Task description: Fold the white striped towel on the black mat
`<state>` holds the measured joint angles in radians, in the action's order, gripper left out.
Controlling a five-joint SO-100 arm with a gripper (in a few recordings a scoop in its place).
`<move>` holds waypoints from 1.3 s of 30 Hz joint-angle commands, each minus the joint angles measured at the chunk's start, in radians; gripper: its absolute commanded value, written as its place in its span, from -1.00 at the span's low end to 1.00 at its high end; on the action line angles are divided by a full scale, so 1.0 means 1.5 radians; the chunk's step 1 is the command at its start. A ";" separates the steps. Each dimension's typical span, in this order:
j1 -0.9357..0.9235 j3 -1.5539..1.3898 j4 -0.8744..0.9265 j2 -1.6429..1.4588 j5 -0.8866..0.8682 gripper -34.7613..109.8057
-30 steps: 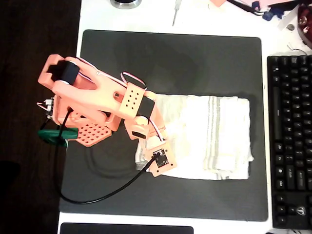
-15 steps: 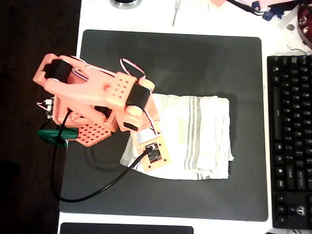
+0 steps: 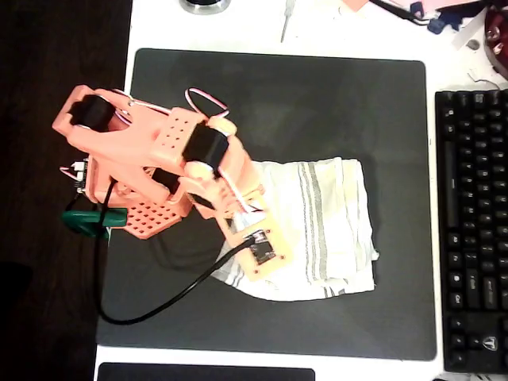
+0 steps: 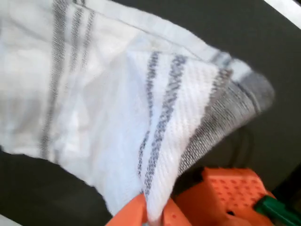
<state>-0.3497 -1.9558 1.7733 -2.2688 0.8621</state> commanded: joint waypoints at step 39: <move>0.118 0.322 -0.534 0.721 -0.062 -0.51</move>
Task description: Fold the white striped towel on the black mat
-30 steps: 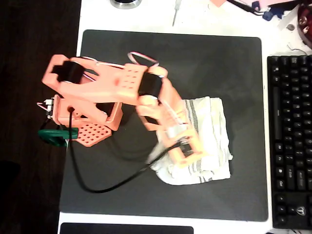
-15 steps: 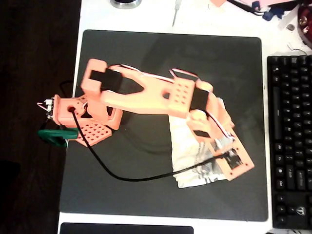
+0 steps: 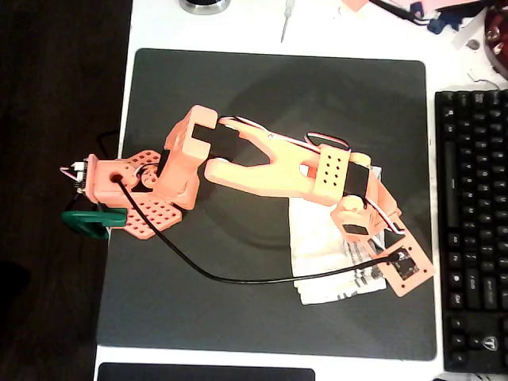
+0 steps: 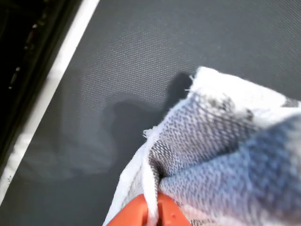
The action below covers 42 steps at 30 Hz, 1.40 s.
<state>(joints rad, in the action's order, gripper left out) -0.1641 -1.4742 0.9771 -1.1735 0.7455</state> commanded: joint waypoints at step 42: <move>0.210 0.096 0.220 -0.048 0.030 -0.52</move>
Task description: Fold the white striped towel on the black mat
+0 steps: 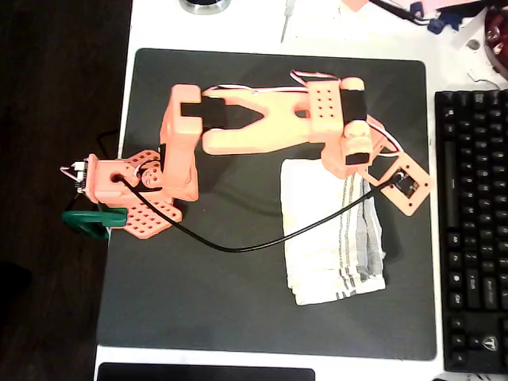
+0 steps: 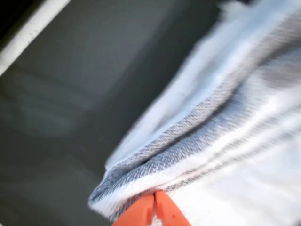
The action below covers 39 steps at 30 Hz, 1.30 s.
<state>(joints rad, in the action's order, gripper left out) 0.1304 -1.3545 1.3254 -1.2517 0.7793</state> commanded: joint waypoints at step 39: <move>-0.333 -0.033 -0.078 -0.006 0.227 -0.52</move>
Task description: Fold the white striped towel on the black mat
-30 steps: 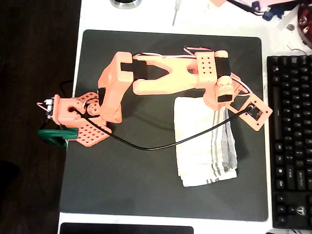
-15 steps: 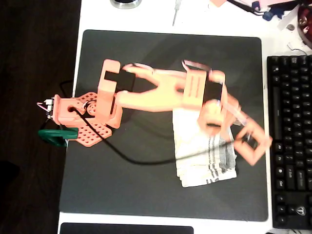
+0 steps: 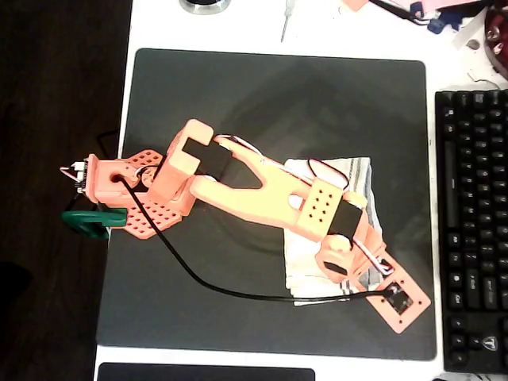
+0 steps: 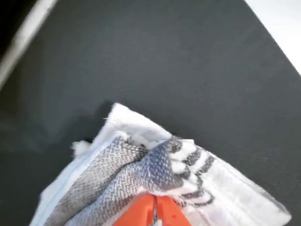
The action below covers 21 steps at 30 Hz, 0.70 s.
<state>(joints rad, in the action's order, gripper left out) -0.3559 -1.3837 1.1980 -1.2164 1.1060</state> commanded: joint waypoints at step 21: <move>0.098 -0.704 0.020 -0.813 0.278 -0.52</move>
<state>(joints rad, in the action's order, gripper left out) -0.2132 -2.2918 1.2379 -2.2227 1.4696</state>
